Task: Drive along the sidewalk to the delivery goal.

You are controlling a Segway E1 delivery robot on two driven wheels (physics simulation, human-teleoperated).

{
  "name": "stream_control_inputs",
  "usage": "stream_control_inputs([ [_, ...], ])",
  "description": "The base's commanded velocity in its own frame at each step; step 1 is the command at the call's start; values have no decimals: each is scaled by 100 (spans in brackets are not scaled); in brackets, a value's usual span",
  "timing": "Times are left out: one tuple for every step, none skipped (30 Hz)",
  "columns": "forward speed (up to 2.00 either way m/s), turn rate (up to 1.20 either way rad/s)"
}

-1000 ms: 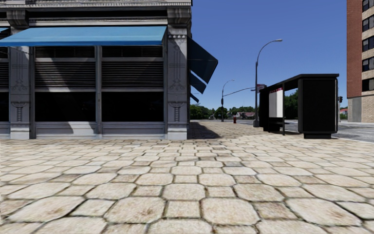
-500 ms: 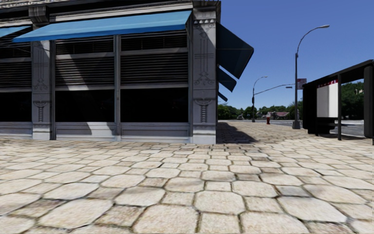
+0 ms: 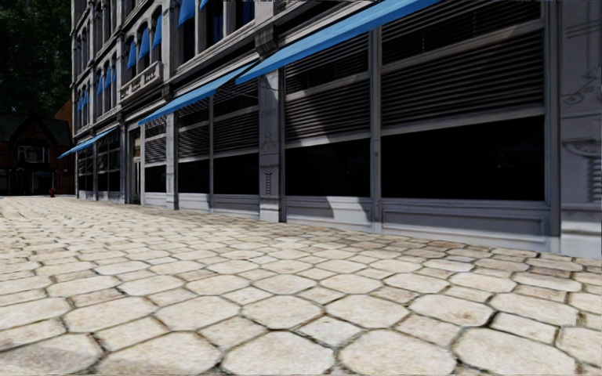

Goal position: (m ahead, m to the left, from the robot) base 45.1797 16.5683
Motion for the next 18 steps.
stream_control_inputs([
  [200,120],
  [200,120],
  [200,111],
  [200,98],
  [200,69],
  [200,69],
  [200,40],
  [200,16],
  [200,5],
  [200,0],
  [200,0],
  [200,0],
  [200,0],
  [200,0],
  [200,0],
  [200,0],
  [200,0],
  [200,0],
])
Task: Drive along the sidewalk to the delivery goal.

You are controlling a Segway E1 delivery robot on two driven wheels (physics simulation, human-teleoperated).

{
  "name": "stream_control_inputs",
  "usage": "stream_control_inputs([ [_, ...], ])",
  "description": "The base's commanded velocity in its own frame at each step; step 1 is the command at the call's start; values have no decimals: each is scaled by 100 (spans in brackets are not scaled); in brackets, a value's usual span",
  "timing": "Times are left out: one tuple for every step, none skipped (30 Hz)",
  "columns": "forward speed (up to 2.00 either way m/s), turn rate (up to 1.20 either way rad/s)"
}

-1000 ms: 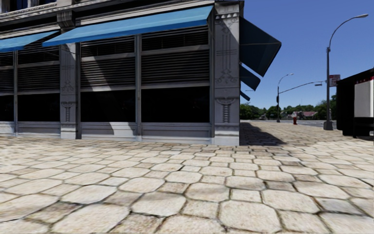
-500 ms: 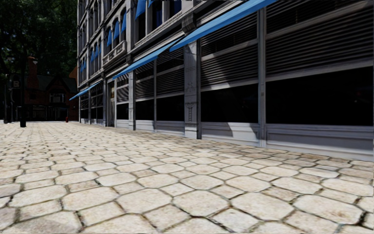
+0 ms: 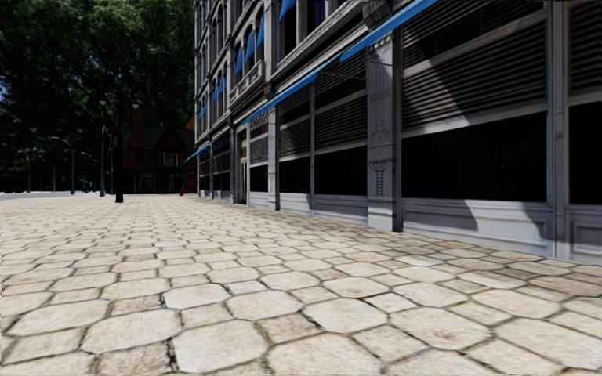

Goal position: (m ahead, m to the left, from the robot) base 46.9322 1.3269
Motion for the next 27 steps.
stream_control_inputs([
  [200,0],
  [200,0],
  [200,0],
  [200,0],
  [200,16],
  [200,69],
  [200,69],
  [200,90],
  [200,120],
  [200,120],
  [200,120],
  [200,120],
  [200,120],
  [200,120],
  [200,120],
  [200,120],
  [200,119],
  [200,119],
  [200,66],
  [200,26],
  [200,16],
  [200,5],
  [200,5],
  [200,2],
  [200,1],
  [200,0],
  [200,0],
])
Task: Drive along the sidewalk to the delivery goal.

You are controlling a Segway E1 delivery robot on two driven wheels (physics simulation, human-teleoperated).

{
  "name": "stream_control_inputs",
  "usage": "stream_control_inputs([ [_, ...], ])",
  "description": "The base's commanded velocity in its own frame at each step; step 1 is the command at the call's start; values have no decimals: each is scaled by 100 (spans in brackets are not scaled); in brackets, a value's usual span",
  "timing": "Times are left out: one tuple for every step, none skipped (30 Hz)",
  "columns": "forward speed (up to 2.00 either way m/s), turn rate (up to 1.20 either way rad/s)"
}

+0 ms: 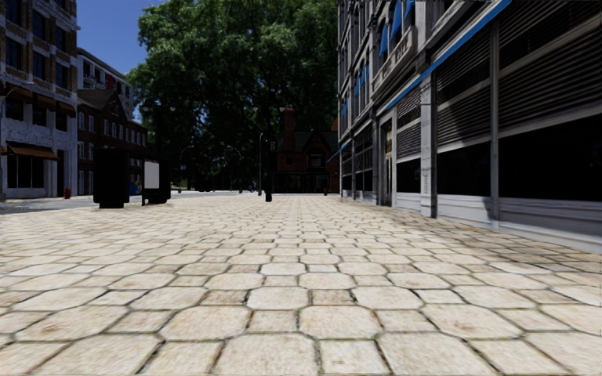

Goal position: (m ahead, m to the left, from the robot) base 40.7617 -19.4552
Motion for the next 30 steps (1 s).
stream_control_inputs([
  [200,0],
  [200,0],
  [200,0],
  [200,0],
  [200,0],
  [200,0],
  [200,0],
  [200,0],
  [200,0],
  [200,0],
  [200,0],
  [200,0],
  [200,0],
  [200,-99],
  [200,-120],
  [200,-120],
  [200,-120],
  [200,-48],
  [200,0],
  [200,0],
  [200,0],
  [200,0],
  [200,0],
  [200,0],
  [200,0],
  [200,0],
  [200,0],
  [200,0],
  [200,0],
  [200,0],
])
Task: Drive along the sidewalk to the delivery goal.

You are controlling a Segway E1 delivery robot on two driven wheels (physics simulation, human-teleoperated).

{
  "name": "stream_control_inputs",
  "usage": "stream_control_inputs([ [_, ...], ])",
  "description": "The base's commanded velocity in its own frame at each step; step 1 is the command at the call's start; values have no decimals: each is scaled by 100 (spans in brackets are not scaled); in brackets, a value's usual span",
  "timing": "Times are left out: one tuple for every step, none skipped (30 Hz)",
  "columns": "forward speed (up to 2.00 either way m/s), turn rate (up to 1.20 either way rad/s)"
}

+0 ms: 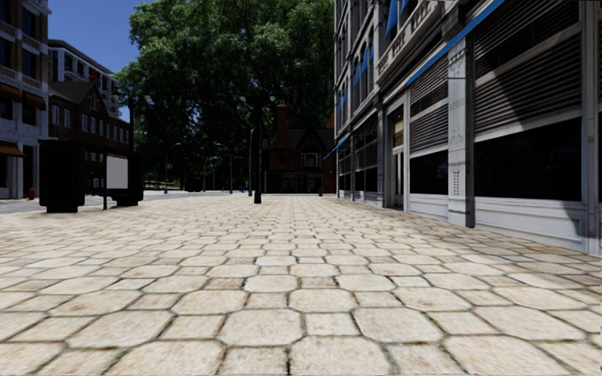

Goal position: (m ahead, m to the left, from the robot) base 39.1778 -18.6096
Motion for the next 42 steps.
stream_control_inputs([
  [200,0],
  [200,0],
  [200,0],
  [200,0],
  [200,0],
  [200,0],
  [200,0],
  [200,0],
  [200,0],
  [200,0],
  [200,0],
  [200,0],
  [200,0],
  [200,0],
  [200,0],
  [200,0],
  [200,0],
  [200,0],
  [200,0],
  [200,0],
  [200,0],
  [200,0],
  [200,0],
  [200,0],
  [200,0],
  [200,0],
  [200,0],
  [200,0],
  [200,0],
  [200,0],
  [200,0],
  [200,0],
  [200,0],
  [200,0],
  [200,0],
  [200,0],
  [200,0],
  [200,0],
  [200,0],
  [200,0],
  [200,0],
  [200,0],
])
